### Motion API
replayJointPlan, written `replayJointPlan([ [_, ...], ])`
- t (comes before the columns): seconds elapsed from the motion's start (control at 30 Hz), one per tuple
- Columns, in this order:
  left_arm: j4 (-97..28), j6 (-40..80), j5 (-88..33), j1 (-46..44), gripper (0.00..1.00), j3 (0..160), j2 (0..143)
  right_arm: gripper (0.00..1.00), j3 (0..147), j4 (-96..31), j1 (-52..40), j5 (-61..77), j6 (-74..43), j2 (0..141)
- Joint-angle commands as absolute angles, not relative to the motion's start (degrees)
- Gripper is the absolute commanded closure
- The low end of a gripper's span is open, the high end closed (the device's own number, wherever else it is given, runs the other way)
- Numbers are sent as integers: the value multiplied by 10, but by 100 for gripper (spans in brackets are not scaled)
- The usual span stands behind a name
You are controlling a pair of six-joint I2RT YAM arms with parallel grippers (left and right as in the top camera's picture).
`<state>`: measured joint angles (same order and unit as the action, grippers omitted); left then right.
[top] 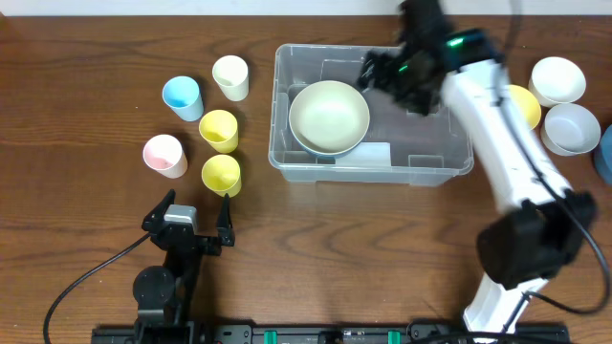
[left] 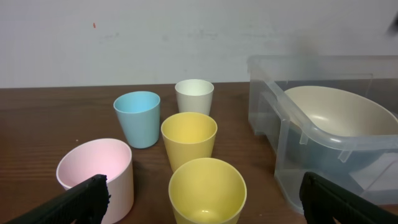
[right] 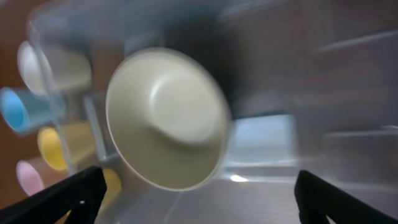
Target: Pack container
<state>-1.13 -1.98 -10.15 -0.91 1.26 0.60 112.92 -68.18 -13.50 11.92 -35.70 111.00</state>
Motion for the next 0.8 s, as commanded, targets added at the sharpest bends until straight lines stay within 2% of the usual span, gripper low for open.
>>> replayJointPlan([
  [0.0, -30, -28, -110, -7, 2, 2, 2, 1, 1204, -762, -27, 31, -342, 1052],
  [0.13, -30, -28, -110, -7, 2, 2, 2, 1, 1210, -859, 117, -37, -342, 1042],
  [0.27, -30, -28, -110, -7, 2, 2, 2, 1, 1175, -878, 251, -44, -327, 1046],
  [0.47, -30, -28, -110, -7, 2, 2, 2, 1, 1068, -801, 407, -31, -317, 1046],
  [0.57, -30, -27, -110, -7, 2, 2, 2, 1, 1014, -740, 455, -6, -277, 1046],
  [0.77, -30, -27, -110, -7, 2, 2, 2, 1, 918, -634, 512, -6, -303, 1046],
])
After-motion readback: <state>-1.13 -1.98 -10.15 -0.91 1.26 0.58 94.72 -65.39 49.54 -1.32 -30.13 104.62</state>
